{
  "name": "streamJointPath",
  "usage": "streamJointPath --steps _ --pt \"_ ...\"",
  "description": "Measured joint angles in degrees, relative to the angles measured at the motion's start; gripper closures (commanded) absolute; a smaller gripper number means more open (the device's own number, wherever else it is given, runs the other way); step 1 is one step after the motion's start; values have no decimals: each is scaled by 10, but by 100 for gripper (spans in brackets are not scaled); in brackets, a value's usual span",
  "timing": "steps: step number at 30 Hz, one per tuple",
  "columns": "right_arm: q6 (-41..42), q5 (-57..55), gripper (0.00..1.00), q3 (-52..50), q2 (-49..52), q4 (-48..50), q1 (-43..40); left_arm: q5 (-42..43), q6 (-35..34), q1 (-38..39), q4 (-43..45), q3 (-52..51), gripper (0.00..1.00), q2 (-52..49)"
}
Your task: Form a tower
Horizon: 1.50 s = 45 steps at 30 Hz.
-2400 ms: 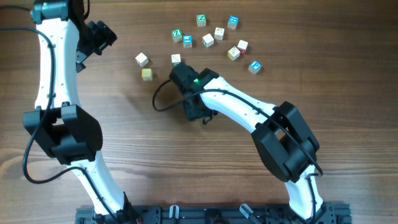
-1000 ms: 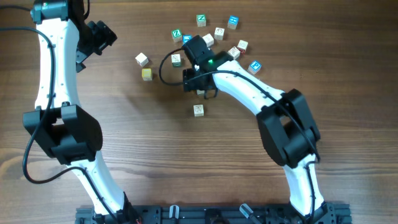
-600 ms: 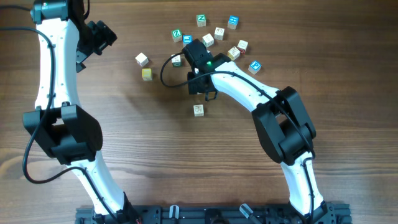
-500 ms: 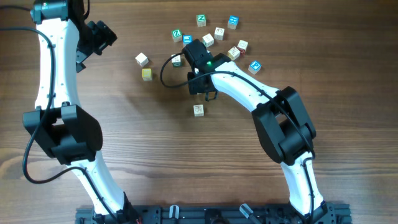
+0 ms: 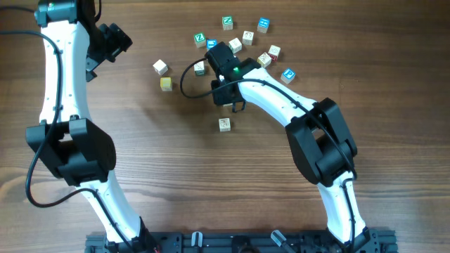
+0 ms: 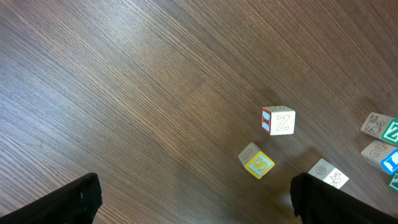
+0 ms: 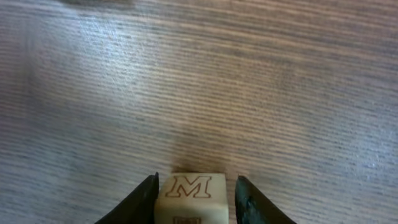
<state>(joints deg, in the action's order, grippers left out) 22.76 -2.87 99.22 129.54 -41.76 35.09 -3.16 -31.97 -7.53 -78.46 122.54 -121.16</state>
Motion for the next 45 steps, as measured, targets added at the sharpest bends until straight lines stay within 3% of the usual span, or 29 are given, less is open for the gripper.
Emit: streamJointPath --steps 4,8,14,17,27,36,45 --pt "-2 0 75 2 0 -12 0 0 0 0 0 0 0 0" --pt "-6 -2 77 16 -12 -49 0 0 0 0 0 0 0 0" --pt "17 5 76 38 -157 -181 0 0 0 0 0 0 0 0" --pt "58 18 76 33 -176 -221 2 0 0 0 0 0 0 0" --pt "139 -18 76 -66 -172 -133 104 0 0 0 0 0 0 0" --pt "156 -58 75 -141 -170 -48 106 0 0 0 0 0 0 0" --pt "153 -67 75 -143 -154 -22 106 0 0 0 0 0 0 0"
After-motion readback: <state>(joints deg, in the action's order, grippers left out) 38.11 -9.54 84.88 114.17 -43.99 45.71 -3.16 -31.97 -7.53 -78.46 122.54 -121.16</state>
